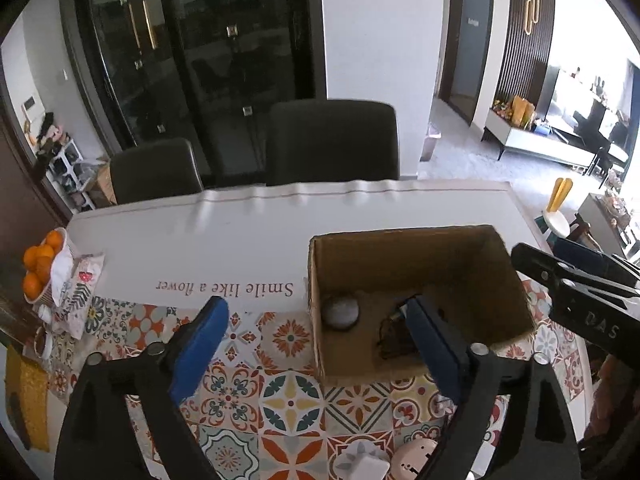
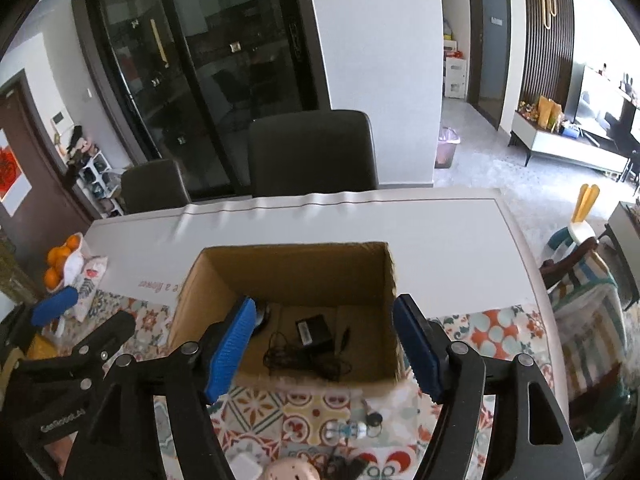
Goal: Organize rigid objects
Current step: 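Open the left tool to drop the puck while the right tool releases the adapter into the box, then withdraw both tools from the box back toward the remaining items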
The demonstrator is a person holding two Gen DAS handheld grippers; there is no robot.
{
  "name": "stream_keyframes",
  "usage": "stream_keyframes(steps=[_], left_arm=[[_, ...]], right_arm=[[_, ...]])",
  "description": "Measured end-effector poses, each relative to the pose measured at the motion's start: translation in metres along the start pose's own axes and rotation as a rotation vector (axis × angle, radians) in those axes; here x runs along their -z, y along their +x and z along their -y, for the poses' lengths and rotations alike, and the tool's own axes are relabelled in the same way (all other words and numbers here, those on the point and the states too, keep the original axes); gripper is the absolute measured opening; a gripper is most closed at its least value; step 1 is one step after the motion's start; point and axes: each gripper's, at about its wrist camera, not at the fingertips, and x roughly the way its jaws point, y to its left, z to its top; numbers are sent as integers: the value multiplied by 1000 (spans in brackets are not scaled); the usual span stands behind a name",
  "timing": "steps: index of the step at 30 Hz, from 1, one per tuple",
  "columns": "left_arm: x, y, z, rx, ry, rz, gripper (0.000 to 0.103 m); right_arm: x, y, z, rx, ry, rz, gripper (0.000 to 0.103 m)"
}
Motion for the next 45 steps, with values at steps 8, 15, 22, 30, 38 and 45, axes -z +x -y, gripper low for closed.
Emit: stream_keyframes(steps=[8,15,22,30,38,45], left_arm=[[16,-45,12,4,38,76,98],[40,-68,18,35,38,90,98],[73,-80,20,52,30,63,98],[110,-84,25,22,48,24,98],[140,-79,34,30,72,-38,98],[165,-68,40,36,89,-104,98]], right_arm=[[27,-50,-1,-14,-22,59,71],[57,-79,0,-12,-28,81,71],[91,-91,1,-21,-38,61,71],[125,-93,2,-26,-56,14,71],[157,-83,4,-45,-48,-55,71],[183,-66,7,-82,-34,-137,71]])
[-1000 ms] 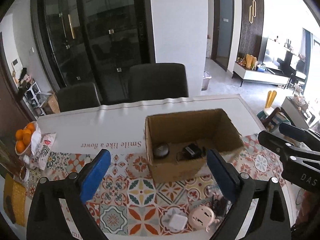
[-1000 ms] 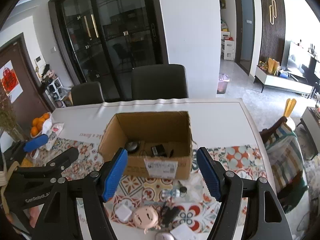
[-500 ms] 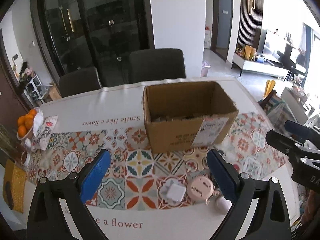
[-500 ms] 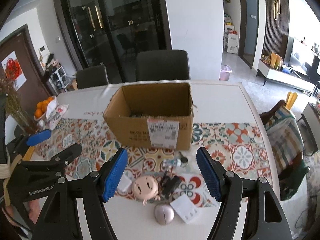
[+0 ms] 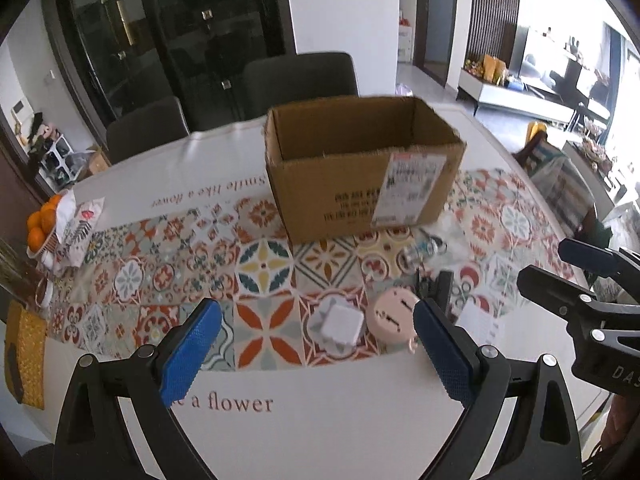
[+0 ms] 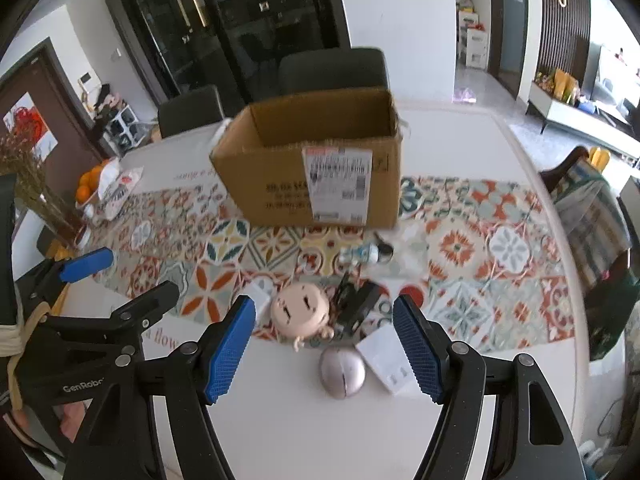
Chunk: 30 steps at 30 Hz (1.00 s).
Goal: Organize rigid objects
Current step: 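Withdraw both tools from the box back toward the remaining items, then grasp the silver egg-shaped speaker with the right tool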
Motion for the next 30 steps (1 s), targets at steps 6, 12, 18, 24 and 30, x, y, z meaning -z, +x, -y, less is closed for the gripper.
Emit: stream_keyframes(steps=[6,12,18,24,30], left_arm=[[18,12,5,-11,8,-52,98],[37,26,5,-2,-7,-114,98],[54,41,6,6,-28,-173,98],[67,55,9,19,-55,-227,98],[80,70,14,19,-58,-274,98]], right_arm=[[20,19,1,-18,2,-76,71],[35,35,6,-35,14,-138,71],[46,51,8,-53,12,-186,70],[56,70,13,-75,14,-239,64],[65,89,19,-75,16,-295,60]])
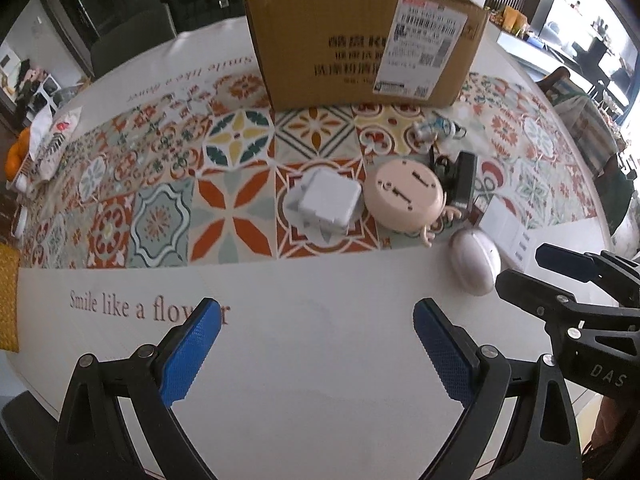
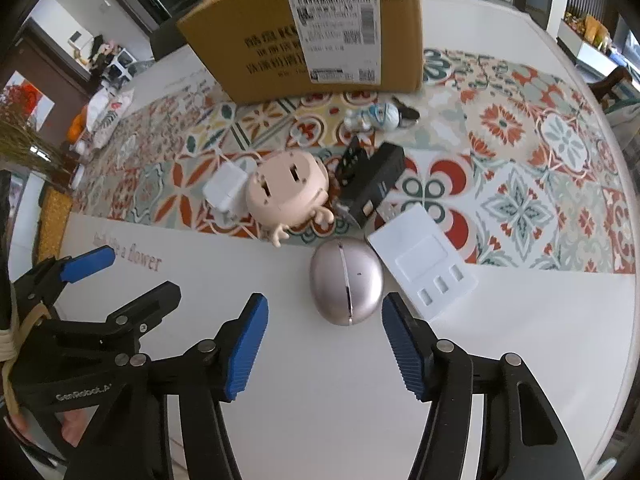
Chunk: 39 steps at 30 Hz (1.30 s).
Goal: Organize rigid objects
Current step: 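Grasp the silver egg-shaped speaker with the right tool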
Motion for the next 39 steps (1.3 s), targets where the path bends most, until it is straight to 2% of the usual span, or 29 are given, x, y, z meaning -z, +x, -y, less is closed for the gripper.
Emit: stream_keyframes(steps=[16,39], left_arm=[[10,37,7,2,-18,-90,98],[10,64,-10,17,-20,-120,98]], right_arm=[[-2,42,8,30,-14,-64,56],[-14,58,-5,109,-19,5,55]])
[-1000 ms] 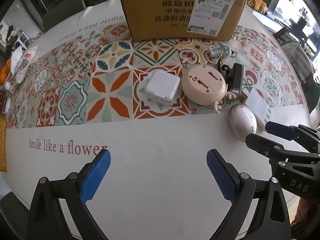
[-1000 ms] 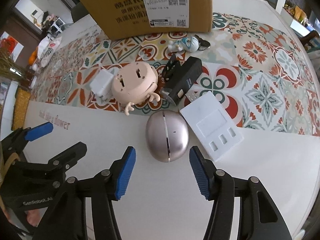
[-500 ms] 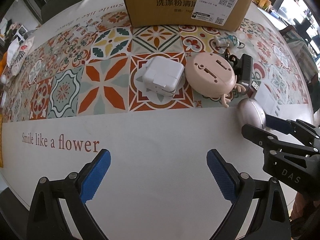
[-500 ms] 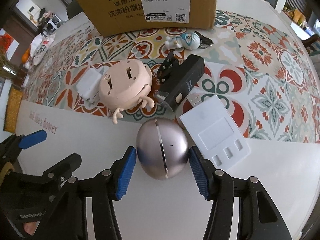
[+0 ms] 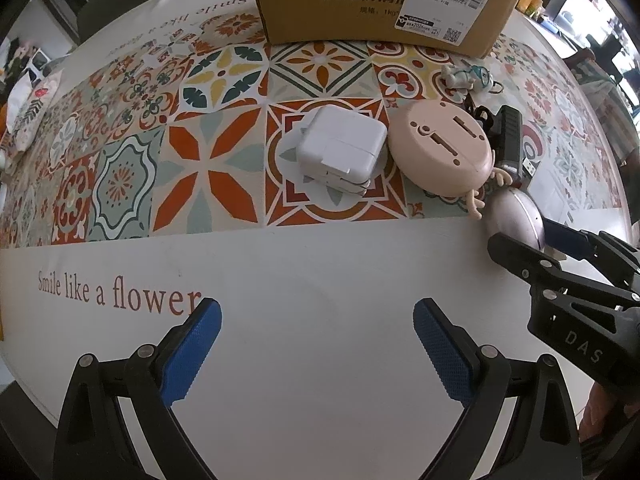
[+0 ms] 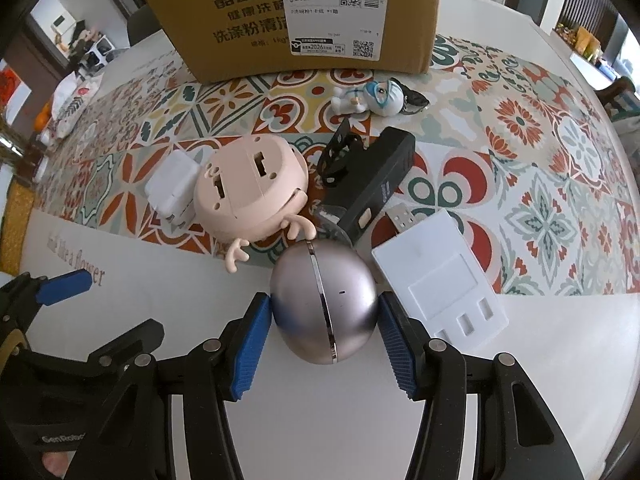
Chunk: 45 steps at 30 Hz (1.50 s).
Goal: Organize rigid objects
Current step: 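Grasp the silver egg-shaped speaker with the right tool, then grasp the white square charger with the left tool while the right tool holds the speaker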
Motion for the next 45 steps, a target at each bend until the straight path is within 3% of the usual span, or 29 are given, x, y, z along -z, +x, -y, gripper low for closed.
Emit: stream_keyframes(steps=[13,27,42,45], left_arm=[[-9,3,-13,15,39,3,98],[-45,4,-27,78,168,69,97],[-99,22,3,84,312,82,80],[-105,28,6,91,315,75,70]], right_arm=[[-6,10,-12,55,32,11,56],[8,-6,-8,17,205,21,56],[6,-4,2,26,352,32,56],[6,-3,3,26,366,32,56]])
